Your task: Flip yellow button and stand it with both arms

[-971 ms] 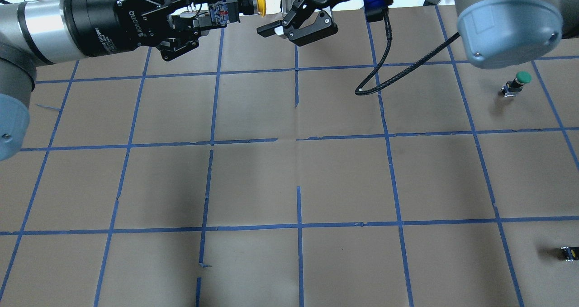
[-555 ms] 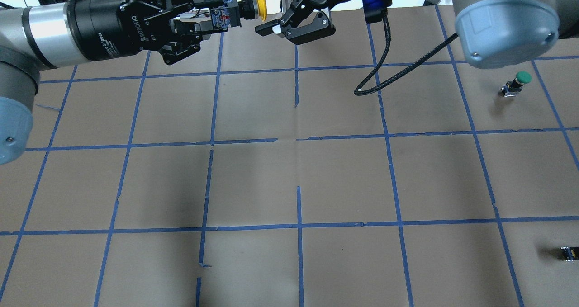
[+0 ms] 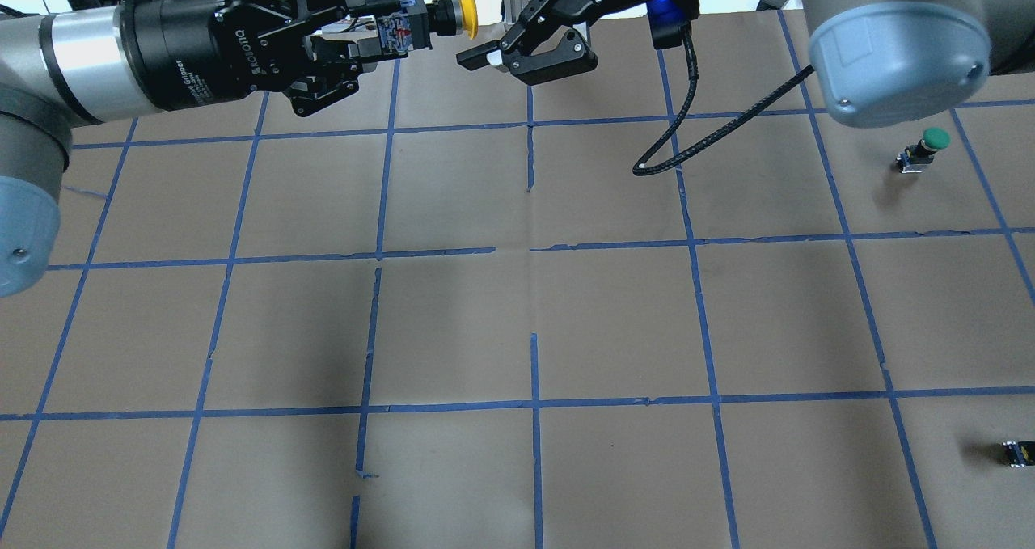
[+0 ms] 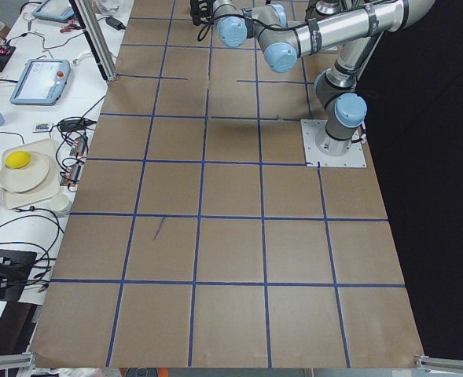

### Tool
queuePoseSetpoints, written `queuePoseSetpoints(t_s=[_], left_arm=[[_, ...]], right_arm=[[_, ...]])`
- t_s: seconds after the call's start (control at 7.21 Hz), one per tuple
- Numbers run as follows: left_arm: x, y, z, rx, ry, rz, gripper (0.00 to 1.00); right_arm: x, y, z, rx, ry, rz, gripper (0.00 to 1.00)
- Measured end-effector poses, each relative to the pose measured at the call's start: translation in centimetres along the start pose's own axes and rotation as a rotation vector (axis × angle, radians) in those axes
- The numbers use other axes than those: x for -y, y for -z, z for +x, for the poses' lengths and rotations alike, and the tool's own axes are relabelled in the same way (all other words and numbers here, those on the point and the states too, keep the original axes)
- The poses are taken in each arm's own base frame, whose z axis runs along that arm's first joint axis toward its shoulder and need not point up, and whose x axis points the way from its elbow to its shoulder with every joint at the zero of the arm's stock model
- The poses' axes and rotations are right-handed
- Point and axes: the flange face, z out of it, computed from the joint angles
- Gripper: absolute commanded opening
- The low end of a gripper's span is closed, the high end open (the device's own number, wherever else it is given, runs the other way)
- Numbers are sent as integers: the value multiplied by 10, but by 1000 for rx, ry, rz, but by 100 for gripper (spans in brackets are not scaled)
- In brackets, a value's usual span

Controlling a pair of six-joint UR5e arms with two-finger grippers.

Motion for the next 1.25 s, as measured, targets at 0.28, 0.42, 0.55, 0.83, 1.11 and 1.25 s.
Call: queuePoseSetpoints(t_s=[0.28,0.42,0.55,0.83,1.11,1.25], left_arm=[[-1,0,0,0,-1,0,2],[-1,0,1,0,-1,0,2],[-1,0,1,0,-2,-1,2],[-2,-1,1,0,-2,-1,67],[-1,-1,1,-1,5,-2,100],[-1,-1,1,-1,7,-3,100]], right_arm=[[0,0,0,1,-10,-1,32],[0,0,0,1,-14,-3,25],[1,0,-1,1,-15,-4,23],[1,0,-1,1,-15,-8,21],[1,0,-1,1,-16,-11,21],[1,0,-1,1,-17,-10,20]])
